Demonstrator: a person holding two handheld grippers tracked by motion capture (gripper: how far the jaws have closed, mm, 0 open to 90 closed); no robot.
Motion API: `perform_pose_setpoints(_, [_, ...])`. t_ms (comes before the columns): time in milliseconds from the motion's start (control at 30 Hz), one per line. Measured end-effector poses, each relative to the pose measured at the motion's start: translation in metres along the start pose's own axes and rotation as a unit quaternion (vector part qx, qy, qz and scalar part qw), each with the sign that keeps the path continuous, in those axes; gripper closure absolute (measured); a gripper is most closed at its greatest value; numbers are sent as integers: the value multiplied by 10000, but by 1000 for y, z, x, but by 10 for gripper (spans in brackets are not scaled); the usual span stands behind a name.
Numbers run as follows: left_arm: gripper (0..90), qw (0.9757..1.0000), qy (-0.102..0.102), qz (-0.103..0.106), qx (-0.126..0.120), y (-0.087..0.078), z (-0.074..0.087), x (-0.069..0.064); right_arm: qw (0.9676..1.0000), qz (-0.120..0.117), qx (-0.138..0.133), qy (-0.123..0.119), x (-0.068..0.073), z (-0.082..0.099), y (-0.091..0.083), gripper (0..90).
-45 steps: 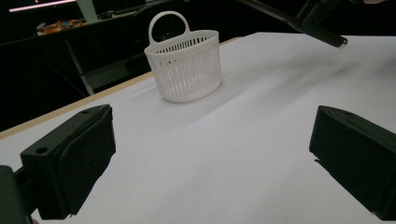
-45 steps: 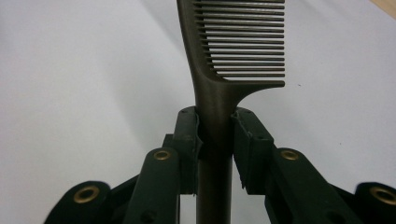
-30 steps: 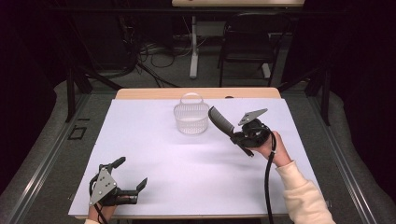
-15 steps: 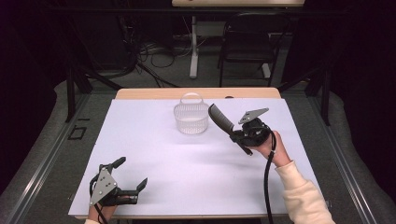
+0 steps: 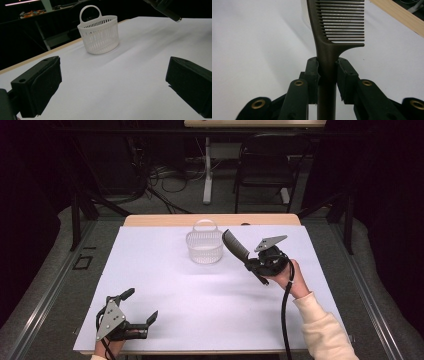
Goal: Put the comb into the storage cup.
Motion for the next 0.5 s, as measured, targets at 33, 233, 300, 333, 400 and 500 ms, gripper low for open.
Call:
perform_pose_setpoints(33, [4, 10000, 3, -3, 3, 0, 0, 0, 10000, -11, -6, 12, 0, 0, 0, 723])
perform_pose_setpoints(233, [4, 10000, -8, -6, -8, 0, 0, 0, 10000, 6, -60, 8, -1, -6, -1, 723])
perform_pose_setpoints(300, [4, 10000, 4, -1, 4, 0, 0, 0, 10000, 12, -59, -20, -1, -8, 0, 723])
perform_pose_setpoints(333, [4, 10000, -8, -3, -8, 0, 0, 0, 10000, 9, -56, -24, -1, -9, 0, 723])
perform_pose_setpoints(400, [4, 10000, -4, -6, -3, 0, 0, 0, 10000, 14, -70, -41, -1, -10, 0, 723])
perform_pose_setpoints(500, [4, 10000, -5, -10, -14, 0, 0, 0, 10000, 16, -81, -41, -1, -12, 1, 723])
Point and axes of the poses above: each handheld gripper's, and its own axes: y roughly forward along the jaws, z roughly out of its underside, x roughly to its left, the point moved 8 cm from there along y, roughly forward along the jaws, and after that the axes turned 7 degrees about -z, right-handed, at the moved point
